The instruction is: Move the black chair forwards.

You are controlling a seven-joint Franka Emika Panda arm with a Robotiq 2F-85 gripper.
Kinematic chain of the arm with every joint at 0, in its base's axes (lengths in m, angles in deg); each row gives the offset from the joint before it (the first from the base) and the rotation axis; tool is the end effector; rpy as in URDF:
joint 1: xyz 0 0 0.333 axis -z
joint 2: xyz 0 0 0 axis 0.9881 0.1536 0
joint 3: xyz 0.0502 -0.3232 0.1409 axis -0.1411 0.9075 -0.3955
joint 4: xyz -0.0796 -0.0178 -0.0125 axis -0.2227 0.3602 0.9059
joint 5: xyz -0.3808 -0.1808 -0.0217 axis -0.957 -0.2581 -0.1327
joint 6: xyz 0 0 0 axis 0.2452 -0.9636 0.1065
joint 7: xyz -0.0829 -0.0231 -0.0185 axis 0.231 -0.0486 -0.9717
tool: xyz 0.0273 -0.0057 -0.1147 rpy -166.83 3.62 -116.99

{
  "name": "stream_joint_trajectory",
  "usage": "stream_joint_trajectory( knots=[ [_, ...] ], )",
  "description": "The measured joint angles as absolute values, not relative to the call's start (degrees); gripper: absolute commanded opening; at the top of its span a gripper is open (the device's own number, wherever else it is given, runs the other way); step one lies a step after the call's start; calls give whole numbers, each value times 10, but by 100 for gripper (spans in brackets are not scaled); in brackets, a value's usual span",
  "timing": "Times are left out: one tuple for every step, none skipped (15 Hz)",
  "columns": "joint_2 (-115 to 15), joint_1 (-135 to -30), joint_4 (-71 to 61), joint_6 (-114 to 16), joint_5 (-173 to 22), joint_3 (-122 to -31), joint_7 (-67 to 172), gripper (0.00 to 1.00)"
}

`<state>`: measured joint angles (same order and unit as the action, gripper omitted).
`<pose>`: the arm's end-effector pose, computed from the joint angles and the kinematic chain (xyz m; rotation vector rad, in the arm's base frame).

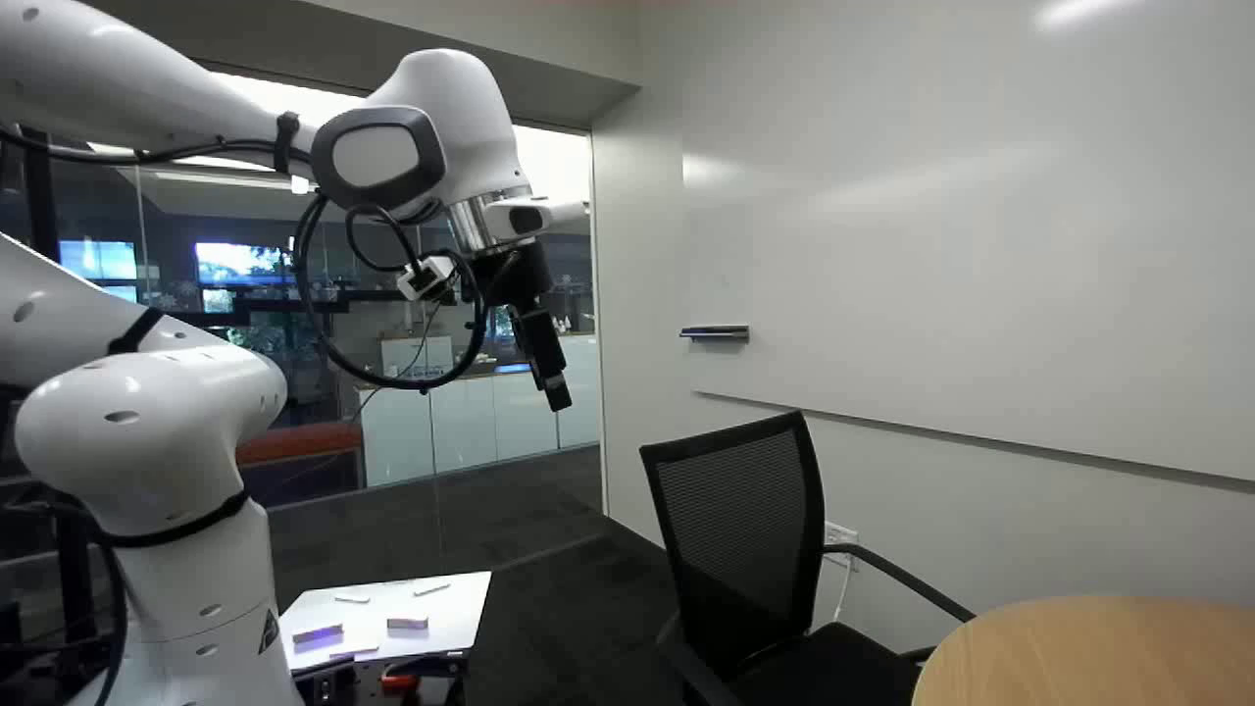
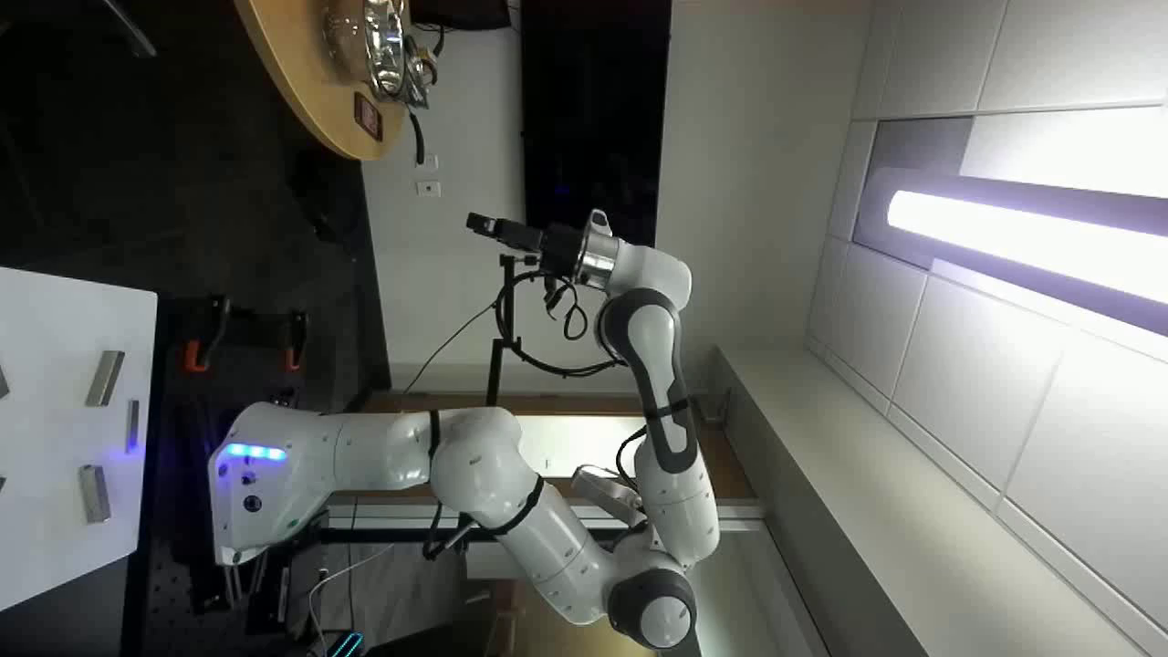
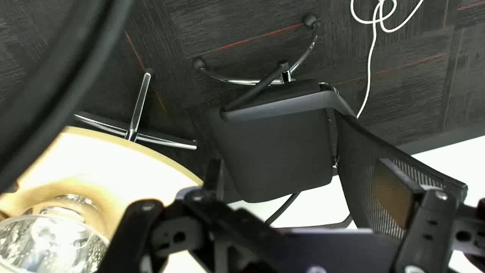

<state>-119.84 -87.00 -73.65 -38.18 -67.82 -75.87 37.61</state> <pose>0.3008 0.0105 0.4744 -2.9823 -0.2779 -0.4231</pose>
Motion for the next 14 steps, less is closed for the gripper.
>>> stream_joint_trajectory(
  knots=[
    [-1197, -870, -739, -382, -678, -759, 376, 100],
    [-1196, -870, -740, -382, -678, -759, 376, 100],
    [-1194, -870, -740, -382, -678, -759, 376, 100],
    [-1194, -870, -740, -382, -678, -759, 376, 100],
    [-1193, -870, -740, -382, -678, -759, 376, 100],
    [-1193, -870, -740, -382, -678, -759, 376, 100],
    [-1193, -870, -740, -382, -678, -759, 376, 100],
    [-1193, -870, -740, -382, -678, -759, 376, 100],
    [-1193, -870, -740, -382, -678, -759, 376, 100],
    [-1193, -870, -740, -382, -678, -759, 376, 100],
    [-1193, -870, -740, -382, -678, -759, 376, 100],
    [-1193, -870, -740, -382, -678, -759, 376, 100],
    [-1193, -870, -740, -382, -678, -759, 376, 100],
    [-1193, -870, -739, -382, -678, -759, 376, 100]
  ],
)
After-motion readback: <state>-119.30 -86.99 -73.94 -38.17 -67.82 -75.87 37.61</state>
